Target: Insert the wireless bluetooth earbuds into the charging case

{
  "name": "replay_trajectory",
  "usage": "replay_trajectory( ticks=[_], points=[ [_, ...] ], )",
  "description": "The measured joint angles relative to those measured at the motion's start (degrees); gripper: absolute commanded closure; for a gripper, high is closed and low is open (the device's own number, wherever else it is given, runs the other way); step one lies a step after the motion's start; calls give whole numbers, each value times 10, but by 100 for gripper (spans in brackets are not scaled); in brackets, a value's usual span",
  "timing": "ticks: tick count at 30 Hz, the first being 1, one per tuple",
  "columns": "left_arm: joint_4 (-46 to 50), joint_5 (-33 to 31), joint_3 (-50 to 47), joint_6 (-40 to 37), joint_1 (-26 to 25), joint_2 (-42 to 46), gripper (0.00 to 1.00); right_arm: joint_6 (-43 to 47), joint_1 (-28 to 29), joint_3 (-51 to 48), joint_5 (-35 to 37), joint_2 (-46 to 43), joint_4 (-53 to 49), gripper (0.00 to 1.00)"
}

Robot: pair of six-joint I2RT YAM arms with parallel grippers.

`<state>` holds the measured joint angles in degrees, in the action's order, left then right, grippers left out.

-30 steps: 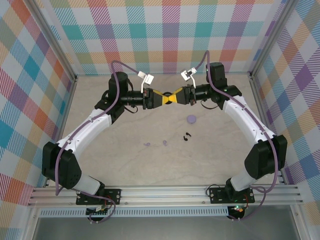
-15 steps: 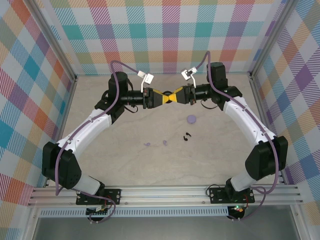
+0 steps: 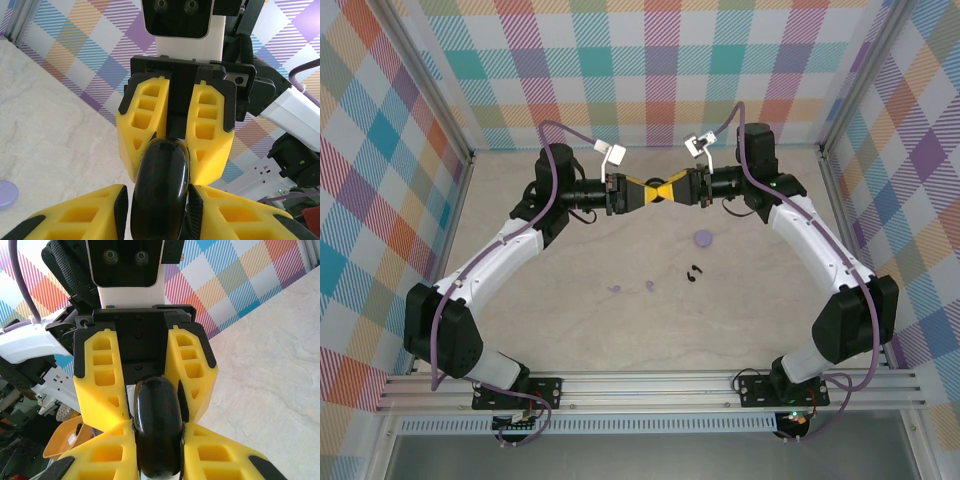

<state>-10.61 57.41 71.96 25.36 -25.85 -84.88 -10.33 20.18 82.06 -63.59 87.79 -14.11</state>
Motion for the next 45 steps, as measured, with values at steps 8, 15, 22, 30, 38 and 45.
replay_trajectory(
  ticks=[8,15,22,30,38,45],
  points=[
    [-2,0,0,5,0,0,80,-8,-1,-2,1,-2,8,82],
    [-2,-1,1,3,-1,0,84,-10,-2,-2,0,-2,7,78],
    [42,-47,6,-24,-8,0,88,13,2,-5,40,-14,-23,35],
    [60,-89,-22,-140,-11,36,90,76,0,-2,108,-60,-105,29],
    [55,-86,-56,-254,-11,74,90,155,1,57,124,-62,-223,29],
    [33,-52,-59,-280,-11,74,90,198,14,96,129,-51,-283,28]
  ],
)
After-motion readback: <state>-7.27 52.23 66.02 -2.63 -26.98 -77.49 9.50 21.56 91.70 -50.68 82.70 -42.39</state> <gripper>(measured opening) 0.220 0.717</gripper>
